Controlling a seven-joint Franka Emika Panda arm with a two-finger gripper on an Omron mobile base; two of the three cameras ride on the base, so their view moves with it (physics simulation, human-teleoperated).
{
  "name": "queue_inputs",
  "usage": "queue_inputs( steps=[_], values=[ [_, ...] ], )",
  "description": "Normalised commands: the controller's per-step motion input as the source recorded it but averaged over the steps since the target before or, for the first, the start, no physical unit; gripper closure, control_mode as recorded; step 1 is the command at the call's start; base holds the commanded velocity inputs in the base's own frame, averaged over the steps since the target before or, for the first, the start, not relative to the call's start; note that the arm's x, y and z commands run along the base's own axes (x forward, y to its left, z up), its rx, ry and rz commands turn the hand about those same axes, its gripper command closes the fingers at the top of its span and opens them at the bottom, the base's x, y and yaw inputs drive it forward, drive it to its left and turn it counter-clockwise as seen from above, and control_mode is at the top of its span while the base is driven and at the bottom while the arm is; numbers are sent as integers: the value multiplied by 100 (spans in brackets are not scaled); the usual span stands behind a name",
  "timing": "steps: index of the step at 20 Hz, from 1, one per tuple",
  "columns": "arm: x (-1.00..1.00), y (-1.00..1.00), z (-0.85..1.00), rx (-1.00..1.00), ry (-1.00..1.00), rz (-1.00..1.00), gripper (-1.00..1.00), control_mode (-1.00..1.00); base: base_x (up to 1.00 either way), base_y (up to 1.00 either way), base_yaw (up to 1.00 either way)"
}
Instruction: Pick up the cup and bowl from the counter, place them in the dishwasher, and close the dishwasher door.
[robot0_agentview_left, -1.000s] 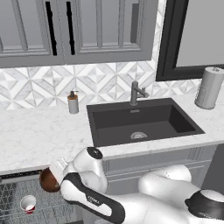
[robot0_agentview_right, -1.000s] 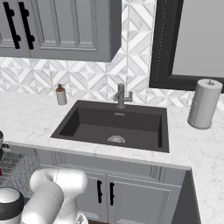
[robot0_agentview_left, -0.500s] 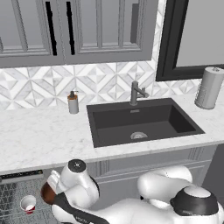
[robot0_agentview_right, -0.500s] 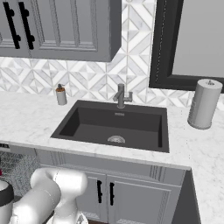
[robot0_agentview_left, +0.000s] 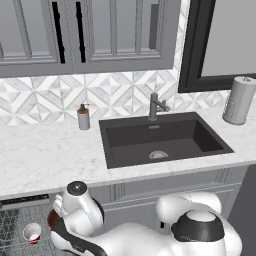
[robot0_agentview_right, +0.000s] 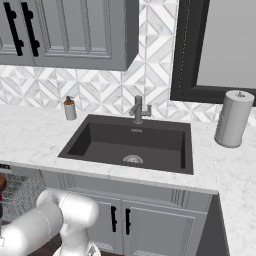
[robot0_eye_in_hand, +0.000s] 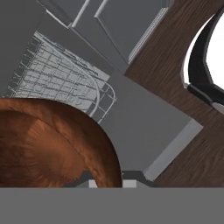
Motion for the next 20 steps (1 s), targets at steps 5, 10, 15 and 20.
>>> queue_inputs(
  steps=[5,10,15,20],
  values=[
    [1,0,-53,-6,0,0,100,-100,0,0,0],
    [31,2,-15,-5,0,0,100,-100,0,0,0],
    [48,9,-9,0,1,2,100,-100,0,0,0],
    [42,0,-3,-4,11,15,100,-100,0,0,0]
  ],
)
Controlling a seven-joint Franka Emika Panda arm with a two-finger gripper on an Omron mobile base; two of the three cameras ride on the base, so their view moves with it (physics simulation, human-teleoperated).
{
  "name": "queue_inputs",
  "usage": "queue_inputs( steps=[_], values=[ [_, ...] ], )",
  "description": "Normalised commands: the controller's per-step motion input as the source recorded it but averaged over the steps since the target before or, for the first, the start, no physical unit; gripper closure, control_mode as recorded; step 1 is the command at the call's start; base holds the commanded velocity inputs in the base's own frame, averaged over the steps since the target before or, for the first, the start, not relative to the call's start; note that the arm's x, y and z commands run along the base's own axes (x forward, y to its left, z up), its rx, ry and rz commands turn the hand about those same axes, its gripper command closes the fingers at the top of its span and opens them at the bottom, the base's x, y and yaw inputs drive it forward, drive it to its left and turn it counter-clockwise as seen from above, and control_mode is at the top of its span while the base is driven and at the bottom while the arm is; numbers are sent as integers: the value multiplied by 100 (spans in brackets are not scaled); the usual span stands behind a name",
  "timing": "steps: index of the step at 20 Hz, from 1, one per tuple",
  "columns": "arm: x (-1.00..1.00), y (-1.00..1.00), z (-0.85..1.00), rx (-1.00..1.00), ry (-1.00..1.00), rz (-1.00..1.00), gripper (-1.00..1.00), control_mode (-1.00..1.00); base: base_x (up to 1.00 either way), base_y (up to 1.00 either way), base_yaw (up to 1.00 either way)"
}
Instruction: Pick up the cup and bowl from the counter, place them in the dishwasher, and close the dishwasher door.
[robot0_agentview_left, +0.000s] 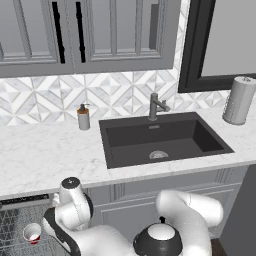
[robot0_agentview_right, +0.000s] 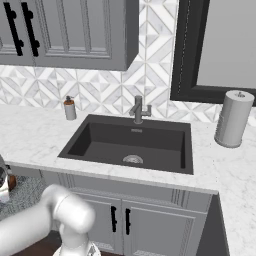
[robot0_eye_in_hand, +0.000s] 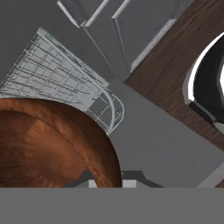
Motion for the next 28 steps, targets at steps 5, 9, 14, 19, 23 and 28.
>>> queue_inputs(
  steps=[5,9,14,19,23,28],
  values=[
    [1,1,-50,-2,7,26,100,-100,0,0,0],
    [0,1,-53,-1,1,29,100,-100,0,0,0],
    [14,1,-20,-1,0,24,100,-100,0,0,0],
    [29,18,-14,-2,0,9,100,-100,0,0,0],
    [32,38,-33,-1,0,2,100,-100,0,0,0],
    [32,41,-42,-1,-2,0,100,-100,0,0,0]
  ],
)
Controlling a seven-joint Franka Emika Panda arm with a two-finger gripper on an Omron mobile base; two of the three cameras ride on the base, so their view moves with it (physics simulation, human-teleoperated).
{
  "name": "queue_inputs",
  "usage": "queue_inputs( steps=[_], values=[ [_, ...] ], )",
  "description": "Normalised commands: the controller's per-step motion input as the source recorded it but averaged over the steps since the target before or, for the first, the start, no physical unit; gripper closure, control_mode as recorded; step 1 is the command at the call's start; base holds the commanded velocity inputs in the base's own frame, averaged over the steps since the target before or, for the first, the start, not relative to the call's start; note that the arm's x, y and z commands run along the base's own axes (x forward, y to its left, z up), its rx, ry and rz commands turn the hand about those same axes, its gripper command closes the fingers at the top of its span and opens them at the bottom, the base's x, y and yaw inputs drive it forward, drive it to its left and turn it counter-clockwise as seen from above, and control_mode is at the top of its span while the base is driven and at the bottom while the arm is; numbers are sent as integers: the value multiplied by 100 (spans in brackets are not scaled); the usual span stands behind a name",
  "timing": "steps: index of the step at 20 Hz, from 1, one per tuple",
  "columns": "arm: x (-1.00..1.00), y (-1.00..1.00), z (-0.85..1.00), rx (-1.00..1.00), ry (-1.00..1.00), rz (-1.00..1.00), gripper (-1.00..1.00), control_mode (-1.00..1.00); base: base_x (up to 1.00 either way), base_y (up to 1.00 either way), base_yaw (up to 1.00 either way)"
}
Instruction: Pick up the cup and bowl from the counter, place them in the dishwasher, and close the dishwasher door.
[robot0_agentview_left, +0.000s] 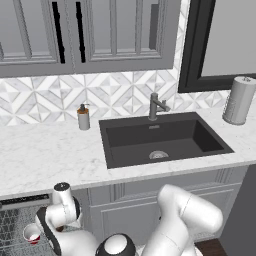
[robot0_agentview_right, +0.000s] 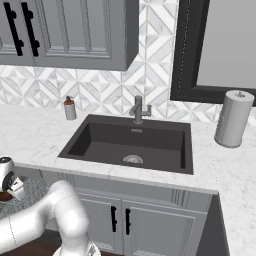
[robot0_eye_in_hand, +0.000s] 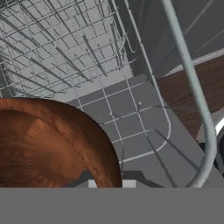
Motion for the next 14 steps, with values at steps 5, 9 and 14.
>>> queue_inputs(
  steps=[5,9,14],
  values=[
    [14,27,-68,-5,0,0,100,-100,0,0,0],
    [0,12,-69,-7,0,1,100,-100,0,0,0],
    [0,10,-35,-4,0,1,100,-100,0,0,0]
  ],
)
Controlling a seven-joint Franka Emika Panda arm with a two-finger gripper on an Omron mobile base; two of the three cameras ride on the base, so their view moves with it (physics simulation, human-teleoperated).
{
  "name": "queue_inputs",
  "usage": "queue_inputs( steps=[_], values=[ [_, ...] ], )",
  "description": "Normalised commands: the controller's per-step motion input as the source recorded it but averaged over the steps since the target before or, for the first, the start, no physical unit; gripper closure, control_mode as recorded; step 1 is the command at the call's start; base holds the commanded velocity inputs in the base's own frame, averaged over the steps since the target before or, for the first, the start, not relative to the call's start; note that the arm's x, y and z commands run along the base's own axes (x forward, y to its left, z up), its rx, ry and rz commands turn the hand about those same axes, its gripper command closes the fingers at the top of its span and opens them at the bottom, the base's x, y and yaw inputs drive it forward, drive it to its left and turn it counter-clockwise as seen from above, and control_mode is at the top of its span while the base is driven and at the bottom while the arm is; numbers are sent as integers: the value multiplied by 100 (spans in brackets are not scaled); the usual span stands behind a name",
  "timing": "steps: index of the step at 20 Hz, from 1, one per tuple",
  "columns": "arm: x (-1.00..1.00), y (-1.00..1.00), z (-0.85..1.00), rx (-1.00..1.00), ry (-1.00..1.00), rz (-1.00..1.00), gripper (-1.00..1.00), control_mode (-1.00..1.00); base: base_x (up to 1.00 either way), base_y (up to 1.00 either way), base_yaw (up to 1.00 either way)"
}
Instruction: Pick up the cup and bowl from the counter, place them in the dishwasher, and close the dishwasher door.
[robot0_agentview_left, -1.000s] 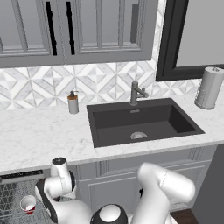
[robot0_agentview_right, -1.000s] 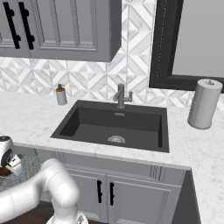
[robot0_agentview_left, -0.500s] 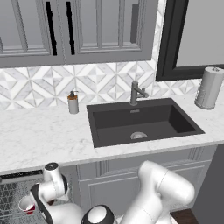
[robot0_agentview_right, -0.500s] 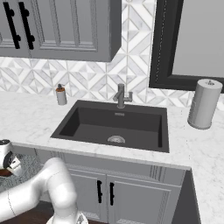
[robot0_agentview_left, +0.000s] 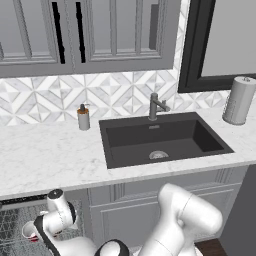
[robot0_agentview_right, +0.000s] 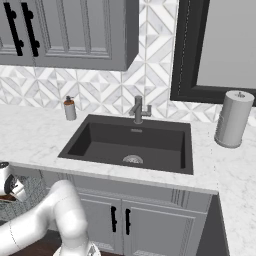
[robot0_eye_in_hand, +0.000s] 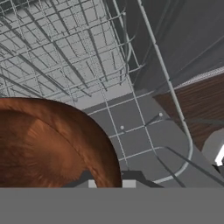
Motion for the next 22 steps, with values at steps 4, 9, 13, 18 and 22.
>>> queue_inputs(
  steps=[4,9,13,18,22],
  values=[
    [0,19,-9,0,4,3,-100,-100,0,0,0],
    [0,14,-2,0,6,2,-100,-100,0,0,0],
    [-5,6,7,0,-8,0,-100,-100,0,0,0],
    [-22,-1,46,4,-23,0,-100,-100,0,0,0],
    [-43,-6,55,7,-17,0,-100,-100,0,0,0]
  ],
)
